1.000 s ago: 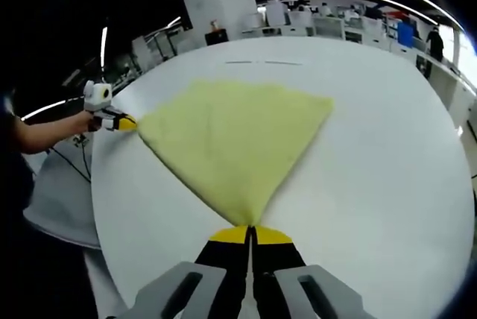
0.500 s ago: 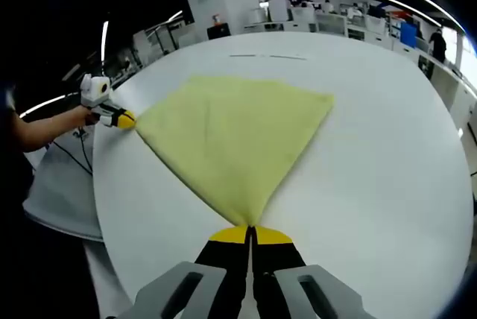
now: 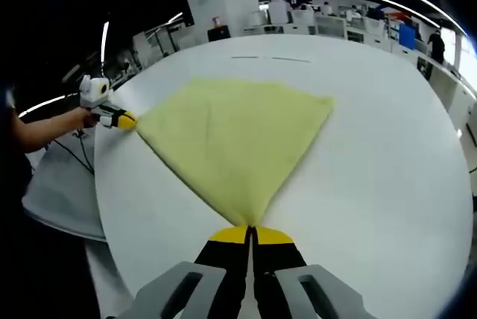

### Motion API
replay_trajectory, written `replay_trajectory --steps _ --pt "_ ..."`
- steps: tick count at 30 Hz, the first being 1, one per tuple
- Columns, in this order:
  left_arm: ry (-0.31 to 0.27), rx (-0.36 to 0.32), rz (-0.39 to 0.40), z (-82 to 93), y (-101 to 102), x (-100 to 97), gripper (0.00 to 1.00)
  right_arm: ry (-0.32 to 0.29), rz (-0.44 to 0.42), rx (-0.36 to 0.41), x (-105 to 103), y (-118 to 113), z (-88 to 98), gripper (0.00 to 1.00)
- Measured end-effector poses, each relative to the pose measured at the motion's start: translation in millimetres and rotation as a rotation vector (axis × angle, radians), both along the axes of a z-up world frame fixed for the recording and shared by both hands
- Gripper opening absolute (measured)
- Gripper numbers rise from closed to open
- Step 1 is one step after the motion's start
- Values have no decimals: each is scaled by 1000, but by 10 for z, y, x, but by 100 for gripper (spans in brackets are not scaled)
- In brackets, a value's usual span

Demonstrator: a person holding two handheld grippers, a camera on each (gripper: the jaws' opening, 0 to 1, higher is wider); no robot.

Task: Fold the garment on the visible template until the final outline fits inside the template.

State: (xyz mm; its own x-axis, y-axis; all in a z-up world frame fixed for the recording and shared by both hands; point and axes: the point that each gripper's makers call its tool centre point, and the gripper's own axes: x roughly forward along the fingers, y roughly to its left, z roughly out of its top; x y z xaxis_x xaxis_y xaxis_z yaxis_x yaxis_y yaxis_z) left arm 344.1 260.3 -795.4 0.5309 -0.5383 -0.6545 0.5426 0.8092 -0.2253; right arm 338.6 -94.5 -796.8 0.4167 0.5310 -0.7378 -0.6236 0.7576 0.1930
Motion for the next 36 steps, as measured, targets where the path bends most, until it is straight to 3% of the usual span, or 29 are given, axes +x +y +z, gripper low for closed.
replay_trajectory --steps 5,8,12,21,31,36 --pt "-14 -9 32 25 21 15 12 -21 -21 -1 32 4 22 0" --pt "-21 -31 53 68 13 26 21 -44 -50 17 76 21 67 11" --pt "-47 -48 85 165 23 58 31 -69 -66 44 102 82 171 33" --pt "-129 -79 113 536 15 36 51 -129 -54 90 35 300 463 63" --pt "-199 -103 117 849 -7 -138 79 -193 -67 170 -104 550 911 79" --pt "-218 -121 130 943 1 -211 87 -244 -87 213 -126 621 1118 90"
